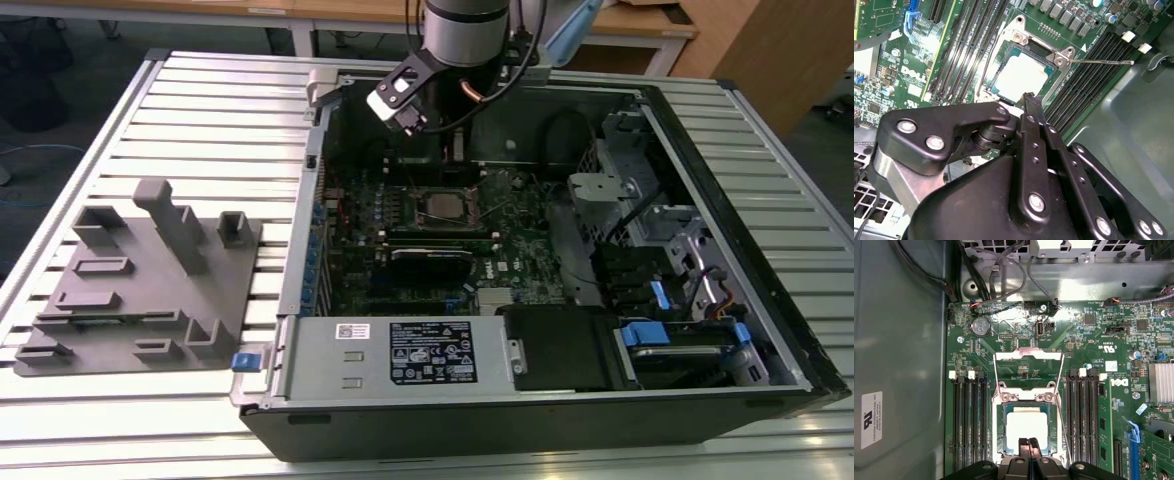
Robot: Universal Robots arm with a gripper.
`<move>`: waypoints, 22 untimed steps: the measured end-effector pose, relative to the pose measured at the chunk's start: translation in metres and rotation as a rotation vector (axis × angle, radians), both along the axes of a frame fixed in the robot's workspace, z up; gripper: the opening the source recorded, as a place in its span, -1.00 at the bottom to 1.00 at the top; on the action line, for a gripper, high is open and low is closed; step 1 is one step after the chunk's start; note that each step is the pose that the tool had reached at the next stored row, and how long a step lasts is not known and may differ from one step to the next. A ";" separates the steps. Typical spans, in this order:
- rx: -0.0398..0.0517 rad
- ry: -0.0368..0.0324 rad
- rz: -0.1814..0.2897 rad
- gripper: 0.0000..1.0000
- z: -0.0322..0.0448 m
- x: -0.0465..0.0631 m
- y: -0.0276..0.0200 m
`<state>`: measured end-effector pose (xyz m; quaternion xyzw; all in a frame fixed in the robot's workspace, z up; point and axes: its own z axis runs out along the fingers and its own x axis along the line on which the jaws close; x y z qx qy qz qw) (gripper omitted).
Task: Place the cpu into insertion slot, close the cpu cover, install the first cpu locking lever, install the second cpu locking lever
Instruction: 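Close the cpu cover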
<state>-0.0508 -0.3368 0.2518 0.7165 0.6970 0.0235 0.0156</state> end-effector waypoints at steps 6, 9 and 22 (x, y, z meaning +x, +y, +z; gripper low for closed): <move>-0.0004 0.0002 0.000 -0.79 0.0005 0.000 -0.0001; -0.0002 0.0001 0.000 -0.79 0.0010 0.000 0.0000; -0.0004 0.0002 0.000 -0.79 0.0035 0.000 0.0000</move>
